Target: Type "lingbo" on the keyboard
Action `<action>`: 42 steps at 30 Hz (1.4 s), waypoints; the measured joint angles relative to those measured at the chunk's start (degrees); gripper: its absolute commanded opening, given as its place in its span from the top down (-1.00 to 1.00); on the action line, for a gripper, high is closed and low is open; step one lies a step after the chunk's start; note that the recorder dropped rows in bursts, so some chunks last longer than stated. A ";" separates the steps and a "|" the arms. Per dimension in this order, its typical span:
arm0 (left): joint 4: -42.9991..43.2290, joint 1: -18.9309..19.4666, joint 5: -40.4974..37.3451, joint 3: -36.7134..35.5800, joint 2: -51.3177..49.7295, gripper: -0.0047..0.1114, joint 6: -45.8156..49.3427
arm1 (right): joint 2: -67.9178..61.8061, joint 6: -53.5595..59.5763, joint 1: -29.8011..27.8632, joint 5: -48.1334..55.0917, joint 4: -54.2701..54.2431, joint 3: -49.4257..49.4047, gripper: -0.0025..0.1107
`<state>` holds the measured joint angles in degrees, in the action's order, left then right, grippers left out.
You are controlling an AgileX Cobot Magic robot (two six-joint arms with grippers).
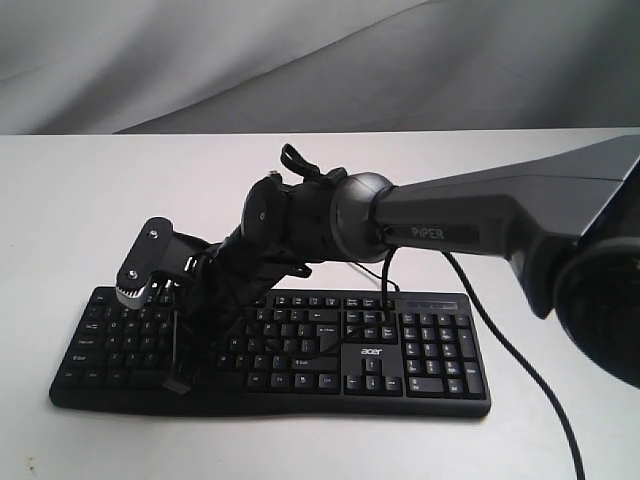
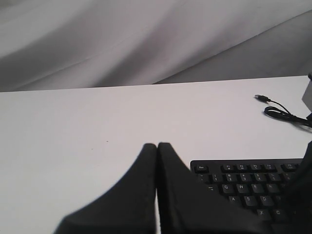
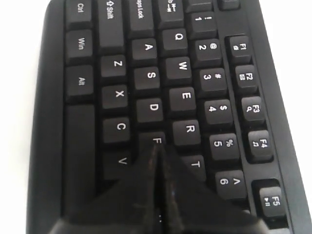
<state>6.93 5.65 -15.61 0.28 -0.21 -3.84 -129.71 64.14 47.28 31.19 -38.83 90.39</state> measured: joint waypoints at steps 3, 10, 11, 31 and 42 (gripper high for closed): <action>0.00 0.00 0.00 0.00 0.00 0.91 0.00 | -0.04 0.00 0.00 -0.10 0.11 0.00 0.96; 0.00 0.00 0.00 0.00 0.00 0.91 0.00 | 3.28 -1.90 0.00 4.34 1.65 0.00 0.96; 0.00 0.00 0.00 0.00 0.00 0.91 0.00 | 3.64 -2.20 0.00 5.23 1.72 0.00 0.96; 0.00 0.00 0.00 0.00 0.00 0.91 0.00 | 1.57 -2.83 0.00 6.91 1.75 -0.16 0.96; 0.00 0.00 0.00 0.00 0.00 0.91 0.00 | 1.22 -2.83 0.00 5.95 2.01 -0.16 0.96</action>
<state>6.93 5.65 -15.61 0.28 -0.21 -3.84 -128.49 61.31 47.28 37.13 -36.82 90.22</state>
